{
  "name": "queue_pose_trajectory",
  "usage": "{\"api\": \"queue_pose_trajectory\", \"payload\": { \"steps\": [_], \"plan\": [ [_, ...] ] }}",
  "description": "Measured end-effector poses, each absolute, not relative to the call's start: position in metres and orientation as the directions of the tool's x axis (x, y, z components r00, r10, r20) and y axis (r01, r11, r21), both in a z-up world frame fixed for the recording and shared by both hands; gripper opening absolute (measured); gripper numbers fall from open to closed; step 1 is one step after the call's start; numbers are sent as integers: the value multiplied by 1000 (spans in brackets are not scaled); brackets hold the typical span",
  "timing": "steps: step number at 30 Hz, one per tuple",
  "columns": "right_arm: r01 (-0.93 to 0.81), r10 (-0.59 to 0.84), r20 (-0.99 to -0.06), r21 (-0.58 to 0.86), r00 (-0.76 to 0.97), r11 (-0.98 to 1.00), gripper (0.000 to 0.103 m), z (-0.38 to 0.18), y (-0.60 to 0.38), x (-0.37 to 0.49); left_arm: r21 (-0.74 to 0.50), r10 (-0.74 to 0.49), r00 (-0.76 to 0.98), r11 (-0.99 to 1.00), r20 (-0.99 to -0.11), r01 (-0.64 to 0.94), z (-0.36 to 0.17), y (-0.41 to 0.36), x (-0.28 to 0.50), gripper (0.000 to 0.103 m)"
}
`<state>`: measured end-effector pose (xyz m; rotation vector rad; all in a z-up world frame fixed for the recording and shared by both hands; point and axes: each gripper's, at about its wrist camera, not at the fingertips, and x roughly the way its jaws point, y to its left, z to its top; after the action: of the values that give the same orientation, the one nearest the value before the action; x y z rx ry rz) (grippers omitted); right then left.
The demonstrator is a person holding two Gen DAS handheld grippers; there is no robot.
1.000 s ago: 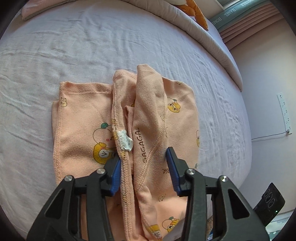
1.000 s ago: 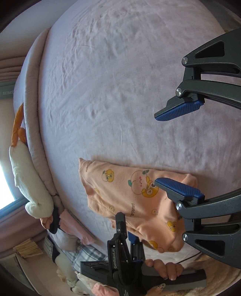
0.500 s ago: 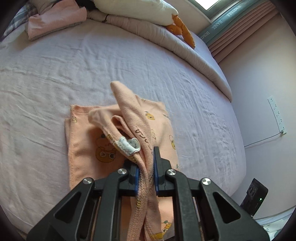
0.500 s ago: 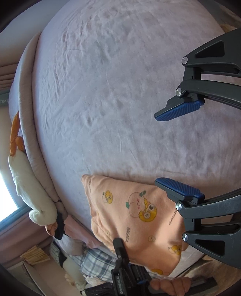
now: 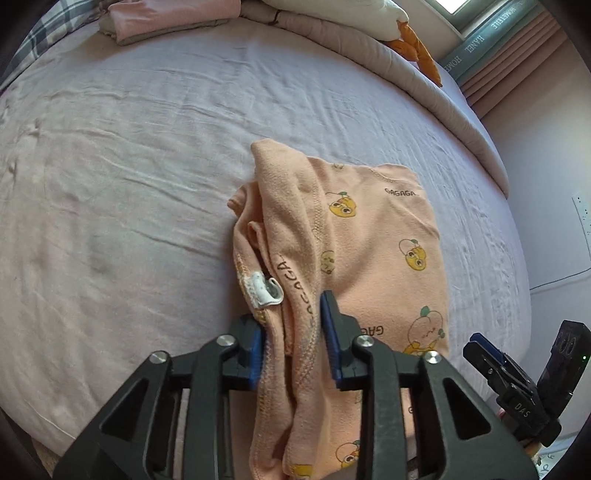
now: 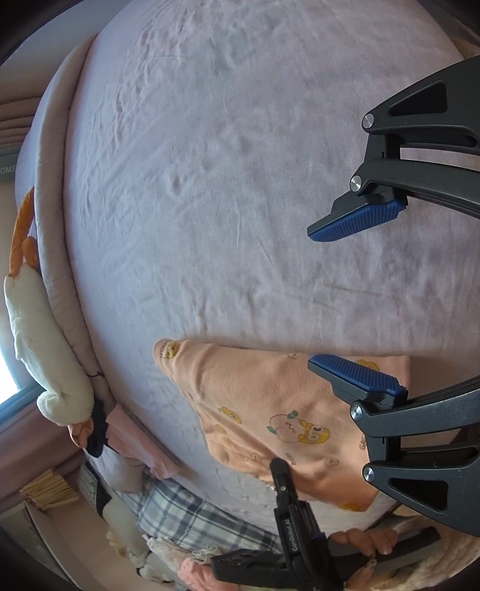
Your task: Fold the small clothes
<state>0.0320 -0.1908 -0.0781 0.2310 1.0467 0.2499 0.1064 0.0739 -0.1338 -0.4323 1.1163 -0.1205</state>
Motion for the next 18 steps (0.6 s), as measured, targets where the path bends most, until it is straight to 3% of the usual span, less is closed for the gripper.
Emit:
{"api": "queue_pose_trajectory", "payload": {
  "steps": [5,7,12,18],
  "plan": [
    [-104,338,-819,328,465,939,64,-78,-184,37,-411,-314,474,905,-823,-115,-125,88,90,62],
    [-105,364,-808,357,464,928,72,-77,-183,41,-438,-343,477,893,-809,-101,-124,89,85,76],
    [-120,444,-781,438,439,891,75,-82,-172,56,-455,-362,470,885,-805,-96,-130,87,79,84],
    [-151,513,-771,495,378,855,75,-98,-150,72,-488,-402,420,865,-814,-116,-151,86,75,87]
  ]
}}
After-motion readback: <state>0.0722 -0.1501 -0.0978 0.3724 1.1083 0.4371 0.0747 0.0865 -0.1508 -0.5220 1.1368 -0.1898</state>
